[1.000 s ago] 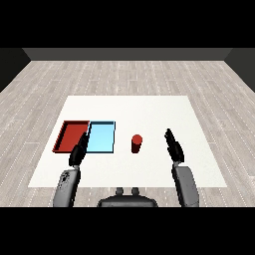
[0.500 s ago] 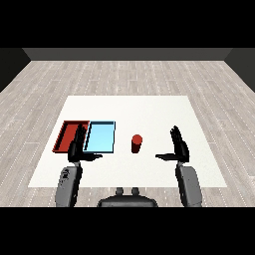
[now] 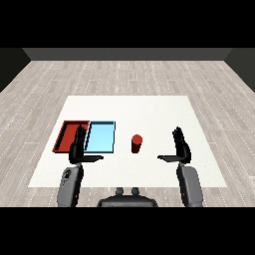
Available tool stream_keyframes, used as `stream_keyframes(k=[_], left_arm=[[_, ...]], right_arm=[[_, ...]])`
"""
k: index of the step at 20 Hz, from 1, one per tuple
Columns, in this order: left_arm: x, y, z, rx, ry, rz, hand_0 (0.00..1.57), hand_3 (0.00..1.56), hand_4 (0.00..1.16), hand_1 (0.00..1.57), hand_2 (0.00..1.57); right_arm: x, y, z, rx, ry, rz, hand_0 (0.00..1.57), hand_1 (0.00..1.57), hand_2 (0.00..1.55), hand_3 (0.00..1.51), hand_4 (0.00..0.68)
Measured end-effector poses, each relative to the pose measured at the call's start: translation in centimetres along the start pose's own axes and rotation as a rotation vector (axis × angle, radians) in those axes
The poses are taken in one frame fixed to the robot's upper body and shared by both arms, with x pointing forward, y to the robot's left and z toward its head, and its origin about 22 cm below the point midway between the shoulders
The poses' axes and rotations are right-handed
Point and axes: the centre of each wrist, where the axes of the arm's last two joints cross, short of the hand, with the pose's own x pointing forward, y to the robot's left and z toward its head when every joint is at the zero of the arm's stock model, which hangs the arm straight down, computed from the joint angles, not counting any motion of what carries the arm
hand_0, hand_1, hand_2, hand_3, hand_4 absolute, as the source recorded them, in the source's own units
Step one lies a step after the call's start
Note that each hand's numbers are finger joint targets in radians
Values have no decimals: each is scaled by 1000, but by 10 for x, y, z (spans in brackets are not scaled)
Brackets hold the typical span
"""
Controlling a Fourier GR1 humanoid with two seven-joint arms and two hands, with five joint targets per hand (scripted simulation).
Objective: Pick the red can and put it in the red box
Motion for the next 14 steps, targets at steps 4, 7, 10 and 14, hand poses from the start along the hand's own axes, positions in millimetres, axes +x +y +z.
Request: stream_keyframes(k=[4,7,10,14], left_arm=[[-1,0,2,3,-7,10,0,0,0,0,0],[-1,3,3,2,-6,28,0,0,0,0,0],[3,9,0,4,-11,31,0,0,0,0,0],[5,6,-3,5,-21,34,0,0,0,0,0]], right_arm=[[-1,9,-2,17,15,-11,0,0,0,0,0],[2,20,-7,24,30,-19,0,0,0,0,0],[-2,28,-9,33,44,-44,0,0,0,0,0],[-9,41,-18,44,73,-66,0,0,0,0,0]])
